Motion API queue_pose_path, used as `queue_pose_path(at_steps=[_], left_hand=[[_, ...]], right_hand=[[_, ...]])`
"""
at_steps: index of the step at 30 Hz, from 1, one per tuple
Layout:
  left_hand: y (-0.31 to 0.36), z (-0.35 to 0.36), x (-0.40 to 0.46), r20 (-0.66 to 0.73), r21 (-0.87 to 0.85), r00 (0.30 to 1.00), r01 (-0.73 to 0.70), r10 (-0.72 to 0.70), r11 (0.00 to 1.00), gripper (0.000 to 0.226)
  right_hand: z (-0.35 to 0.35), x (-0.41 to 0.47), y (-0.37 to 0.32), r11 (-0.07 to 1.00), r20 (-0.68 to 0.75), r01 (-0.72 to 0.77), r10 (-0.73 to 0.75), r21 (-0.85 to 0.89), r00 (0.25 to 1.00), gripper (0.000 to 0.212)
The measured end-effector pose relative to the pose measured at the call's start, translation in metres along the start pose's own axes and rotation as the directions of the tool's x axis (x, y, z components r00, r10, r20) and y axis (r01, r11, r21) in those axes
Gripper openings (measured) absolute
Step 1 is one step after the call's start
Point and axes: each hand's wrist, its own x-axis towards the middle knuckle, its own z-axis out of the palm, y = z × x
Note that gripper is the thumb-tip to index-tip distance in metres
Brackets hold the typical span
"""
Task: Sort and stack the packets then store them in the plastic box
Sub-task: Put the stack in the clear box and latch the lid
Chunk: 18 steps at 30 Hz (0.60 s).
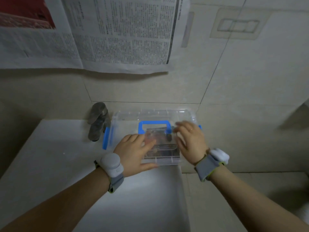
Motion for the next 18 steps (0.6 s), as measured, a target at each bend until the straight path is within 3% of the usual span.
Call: queue_pose_path(at_steps=[1,3,6,8,10,14,18], left_hand=[[0.001,-0.001,0.004,0.024,0.013,1.0,0.001,-0.001,1.0,0.071],[0.004,0.002,0.013,0.043,0.029,0.999,0.007,-0.008,1.0,0.07],[0.008,0.006,0.023,0.095,-0.008,0.995,0.017,-0.016,1.0,0.072],[0.009,0.009,0.024,0.111,-0.052,0.994,0.023,-0.017,0.998,0.071],[0.011,0.01,0.026,0.116,-0.062,0.993,0.021,-0.014,0.998,0.07],[0.009,0.013,0.027,0.079,-0.037,0.997,-0.014,0.017,0.999,0.069],[0.004,0.014,0.035,0.067,-0.027,0.998,0.004,-0.002,1.0,0.072]], right_hand=[[0.001,0.007,0.008,0.993,-0.053,-0.119,0.117,-0.025,0.992,0.038],[-0.003,0.019,0.02,0.905,0.046,-0.425,0.426,-0.032,0.904,0.054],[-0.002,0.022,0.041,0.59,0.261,-0.794,0.751,0.146,0.606,0.083],[-0.003,0.022,0.046,0.37,0.355,-0.875,0.809,0.312,0.469,0.07],[-0.005,0.02,0.046,0.364,0.333,-0.862,0.812,0.353,0.48,0.051],[-0.005,0.022,0.037,0.585,0.191,-0.777,0.756,0.233,0.626,0.041],[-0.005,0.031,0.035,0.667,0.127,-0.708,0.701,0.232,0.702,0.033]])
